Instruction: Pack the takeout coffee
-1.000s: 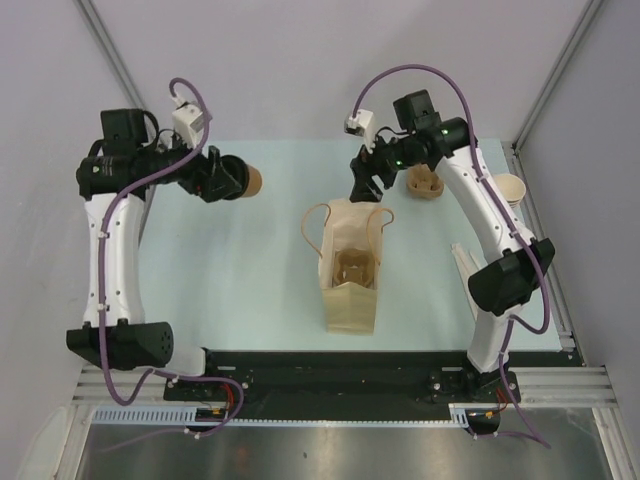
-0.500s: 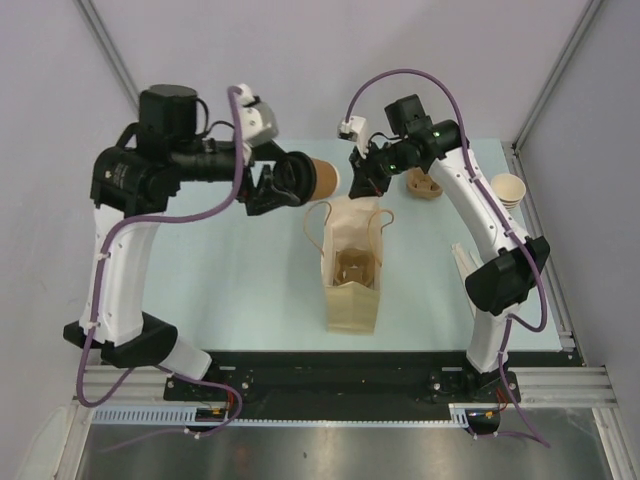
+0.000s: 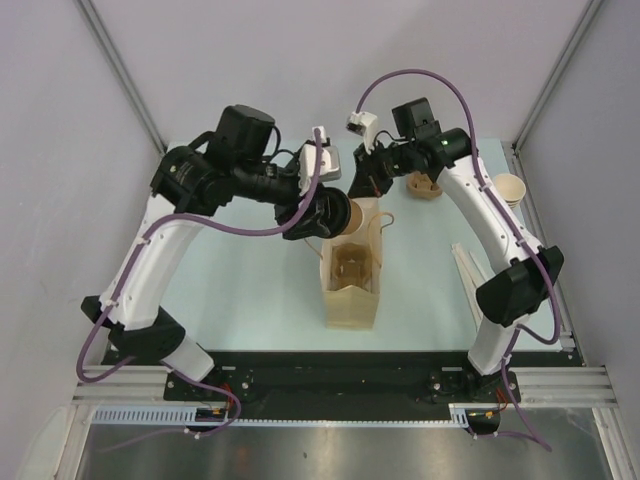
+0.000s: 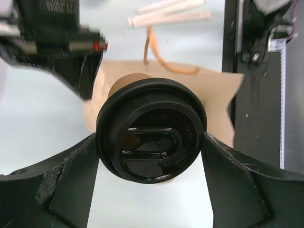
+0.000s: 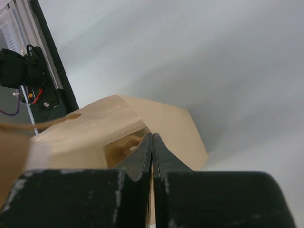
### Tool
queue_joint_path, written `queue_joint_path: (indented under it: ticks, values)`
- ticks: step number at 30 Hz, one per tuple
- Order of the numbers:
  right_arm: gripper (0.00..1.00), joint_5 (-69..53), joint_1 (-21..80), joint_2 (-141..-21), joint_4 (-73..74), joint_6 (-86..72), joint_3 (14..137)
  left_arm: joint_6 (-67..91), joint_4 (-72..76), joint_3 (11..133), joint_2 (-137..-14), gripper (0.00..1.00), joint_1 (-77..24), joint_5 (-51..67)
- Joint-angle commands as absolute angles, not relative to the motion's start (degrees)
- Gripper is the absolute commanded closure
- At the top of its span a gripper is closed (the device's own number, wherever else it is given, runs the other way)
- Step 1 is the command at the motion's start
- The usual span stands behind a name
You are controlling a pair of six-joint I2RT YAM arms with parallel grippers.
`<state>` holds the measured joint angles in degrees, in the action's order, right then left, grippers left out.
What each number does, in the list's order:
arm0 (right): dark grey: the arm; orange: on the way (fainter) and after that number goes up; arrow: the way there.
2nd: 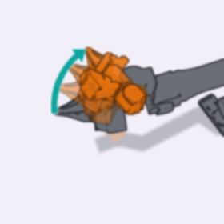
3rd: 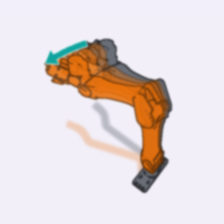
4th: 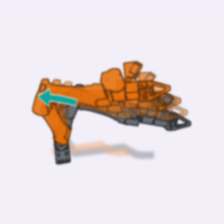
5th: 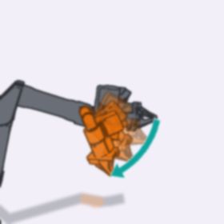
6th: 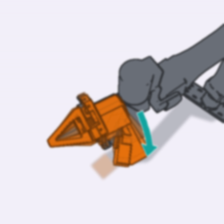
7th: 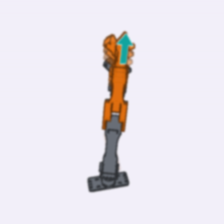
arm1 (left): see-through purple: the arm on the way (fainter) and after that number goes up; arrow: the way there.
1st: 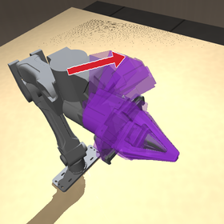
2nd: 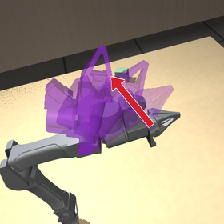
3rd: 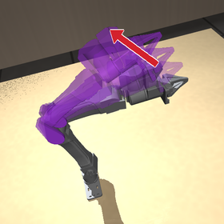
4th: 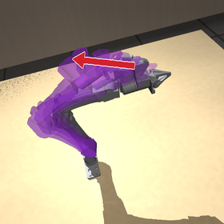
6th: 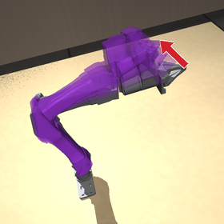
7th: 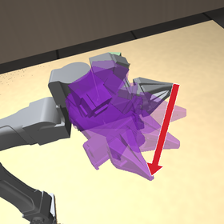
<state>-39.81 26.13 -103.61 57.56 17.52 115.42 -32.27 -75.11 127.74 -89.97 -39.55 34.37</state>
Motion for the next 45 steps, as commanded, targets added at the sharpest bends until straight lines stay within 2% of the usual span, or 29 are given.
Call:
queue_joint_path:
  ticks: [1, 11, 20, 33, 45]
  values:
    - [1.0, -41.13, 26.01, -98.53, 54.06, 14.06, 112.77, -34.45, -72.87, 122.27, -88.95, 0.73, -39.9, 29.71]
    - [1.0, -38.85, 24.44, -95.1, 48.54, 7.39, 105.74, -30.16, -69.35, 118.04, -92.19, 0.75, -40.52, 28.12]
    - [1.0, -38.58, 21.8, -93.69, 44.3, 0.53, 103.01, -25.76, -62.23, 109.7, -92.19, 0.76, -46.32, 25.66]
    - [1.0, -41.13, 19.08, -89.21, 41.4, -3.25, 96.61, -25.14, -60.29, 104.24, -93.69, 0.77, -44.83, 23.64]
    - [1.0, -43.77, 18.63, -77.79, 43.15, -2.29, 84.91, -28.04, -60.21, 105.74, -94.22, 0.77, -40.08, 21.27]
